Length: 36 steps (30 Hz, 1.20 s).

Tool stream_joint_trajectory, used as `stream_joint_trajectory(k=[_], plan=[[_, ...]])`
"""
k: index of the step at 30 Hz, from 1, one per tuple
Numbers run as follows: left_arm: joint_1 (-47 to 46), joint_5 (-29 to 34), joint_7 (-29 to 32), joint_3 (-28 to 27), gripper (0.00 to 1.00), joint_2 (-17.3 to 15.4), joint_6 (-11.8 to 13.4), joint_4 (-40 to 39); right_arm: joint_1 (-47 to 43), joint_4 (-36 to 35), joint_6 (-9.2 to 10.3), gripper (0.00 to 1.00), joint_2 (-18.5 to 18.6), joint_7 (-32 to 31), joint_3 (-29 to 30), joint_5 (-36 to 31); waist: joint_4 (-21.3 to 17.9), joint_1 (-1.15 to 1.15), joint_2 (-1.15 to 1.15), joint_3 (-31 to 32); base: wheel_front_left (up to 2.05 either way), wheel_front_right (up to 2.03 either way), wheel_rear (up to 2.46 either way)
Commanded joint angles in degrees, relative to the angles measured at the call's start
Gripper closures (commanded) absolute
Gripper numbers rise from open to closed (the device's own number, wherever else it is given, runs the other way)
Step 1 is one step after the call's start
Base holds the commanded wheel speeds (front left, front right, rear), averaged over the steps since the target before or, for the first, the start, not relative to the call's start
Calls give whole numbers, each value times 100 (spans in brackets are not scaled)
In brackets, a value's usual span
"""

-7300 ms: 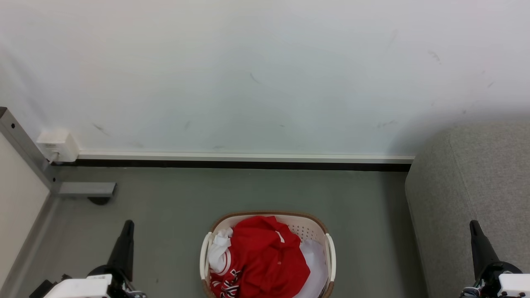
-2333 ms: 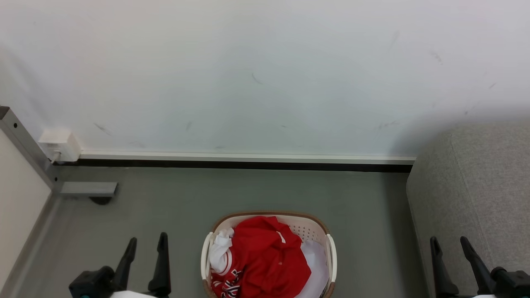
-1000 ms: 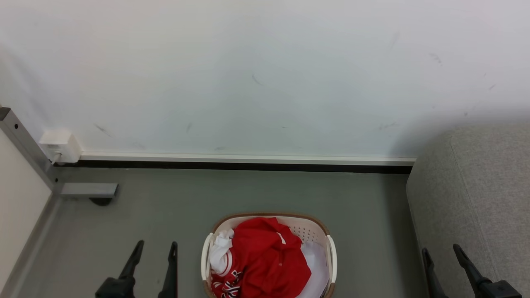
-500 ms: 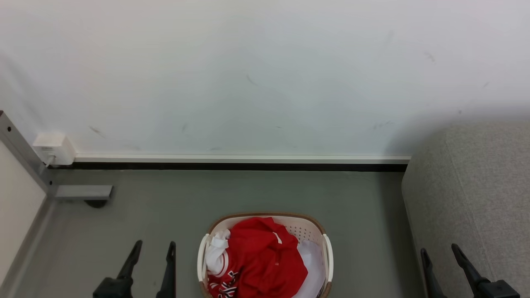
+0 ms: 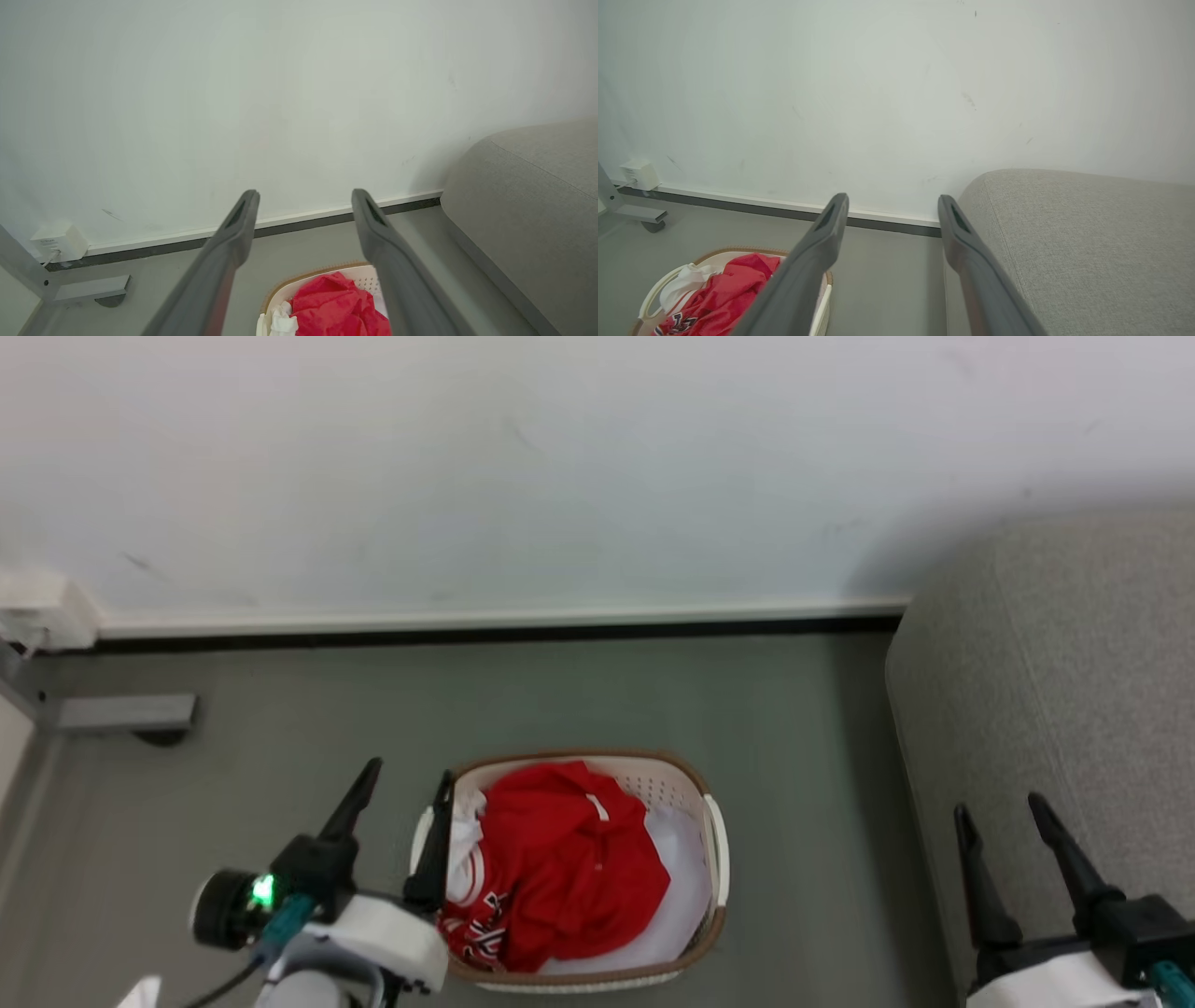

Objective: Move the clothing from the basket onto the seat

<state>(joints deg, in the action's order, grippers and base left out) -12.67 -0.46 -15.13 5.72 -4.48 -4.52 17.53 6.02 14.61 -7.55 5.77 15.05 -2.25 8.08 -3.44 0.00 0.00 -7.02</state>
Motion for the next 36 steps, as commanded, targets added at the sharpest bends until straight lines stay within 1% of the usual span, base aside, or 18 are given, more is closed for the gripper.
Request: stream_joint_trajectory(k=[1,5,9,16,22,26,31,32,36], plan=[[-276,82,-1,75,0,-21,-34,253,167,-87,12,0,13,20,15,16,-173,0,0,-434,0,0,0],[-954,204,147,348,0,-39,-124,984,450,-227,12,0,-38,20,31,3,-330,0,0,-903,0,0,0],[-1625,347,413,585,0,-143,-182,1585,763,-385,12,0,-100,19,4,-3,-506,0,0,-1417,0,0,0],[-2625,579,958,910,0,-203,-231,2414,1256,-720,12,0,-180,11,-40,4,-787,0,0,-2338,0,0,0],[-3190,719,1384,1119,0,-292,-228,3077,1558,-951,12,0,-256,10,-154,37,-1014,0,0,-2922,0,0,0],[-3457,823,1534,1181,0,-369,-120,3397,1670,-1069,12,0,-282,10,-210,67,-1128,0,0,-3169,0,0,0],[-3746,958,1565,1243,0,-551,75,3697,1731,-1184,12,0,-292,10,-270,120,-1223,0,0,-3383,0,0,0],[-3746,958,1565,1243,0,-551,75,3697,1731,-1184,12,0,-292,10,-270,120,-1223,0,0,-3383,0,0,0],[-3963,1048,1600,1292,0,-702,300,3882,1750,-1210,12,0,-295,10,-347,249,-1285,0,0,-3524,0,0,0]])
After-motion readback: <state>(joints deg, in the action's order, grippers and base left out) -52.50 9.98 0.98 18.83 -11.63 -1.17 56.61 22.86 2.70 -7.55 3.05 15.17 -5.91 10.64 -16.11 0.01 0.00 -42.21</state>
